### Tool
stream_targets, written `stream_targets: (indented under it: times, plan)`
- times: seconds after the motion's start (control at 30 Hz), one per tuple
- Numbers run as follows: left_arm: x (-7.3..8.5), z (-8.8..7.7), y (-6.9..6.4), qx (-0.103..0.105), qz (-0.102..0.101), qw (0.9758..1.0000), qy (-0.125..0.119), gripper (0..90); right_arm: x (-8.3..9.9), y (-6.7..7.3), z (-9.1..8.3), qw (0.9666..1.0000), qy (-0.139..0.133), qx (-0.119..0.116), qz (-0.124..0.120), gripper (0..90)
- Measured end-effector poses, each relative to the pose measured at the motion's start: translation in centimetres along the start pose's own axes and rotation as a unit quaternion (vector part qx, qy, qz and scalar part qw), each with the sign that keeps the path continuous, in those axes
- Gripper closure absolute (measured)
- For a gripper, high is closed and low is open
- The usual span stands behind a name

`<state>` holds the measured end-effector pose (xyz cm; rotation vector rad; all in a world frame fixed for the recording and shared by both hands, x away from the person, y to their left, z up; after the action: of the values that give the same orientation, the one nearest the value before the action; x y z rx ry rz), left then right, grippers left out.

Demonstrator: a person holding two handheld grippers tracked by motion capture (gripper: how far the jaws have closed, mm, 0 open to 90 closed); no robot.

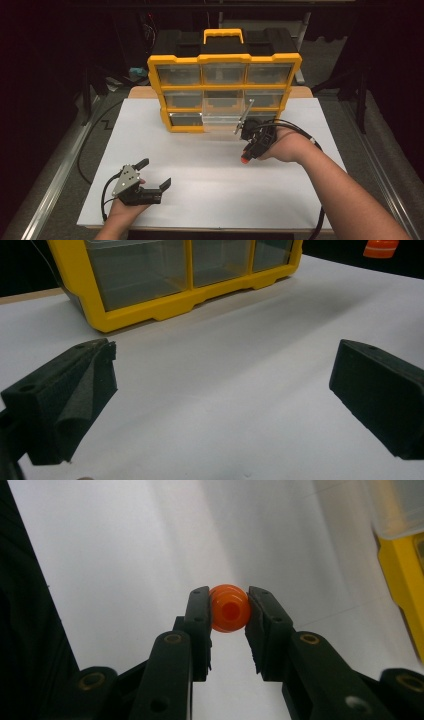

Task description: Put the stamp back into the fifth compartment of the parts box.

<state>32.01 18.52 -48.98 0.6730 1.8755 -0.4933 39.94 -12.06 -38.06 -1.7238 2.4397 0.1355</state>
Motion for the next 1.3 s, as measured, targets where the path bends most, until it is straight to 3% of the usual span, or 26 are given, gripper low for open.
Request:
stream_targets:
  times: [0.2,0.67,1.3]
  plan:
    - [0.0,-0.1,0.0,0.002,0.004,1.0,0.0,0.2,-0.3,-0.2,-1.7,1.0,-0.003,-0.001,0.002,73.7]
    - [0.0,-0.1,-0.2,0.005,0.006,1.0,0.001,0.2,-1.6,0.0,-5.3,0.9997,-0.015,-0.005,-0.02,73.7]
    - [0.0,-0.2,-0.2,0.008,0.01,0.9999,0.004,0.2,-2.4,-1.4,-9.6,0.9994,-0.024,0.02,-0.012,73.7]
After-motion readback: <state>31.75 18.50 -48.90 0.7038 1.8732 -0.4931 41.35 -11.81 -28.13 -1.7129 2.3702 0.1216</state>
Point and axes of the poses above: each handheld gripper's, and its own axes: z roughly forward along the jaws, x roughly out of its underside, y roughly to its left, the point moved 6 cm from there along z, roughly forward along the jaws, and after that the axes turned 4 degrees about y, right-handed, at the moved point
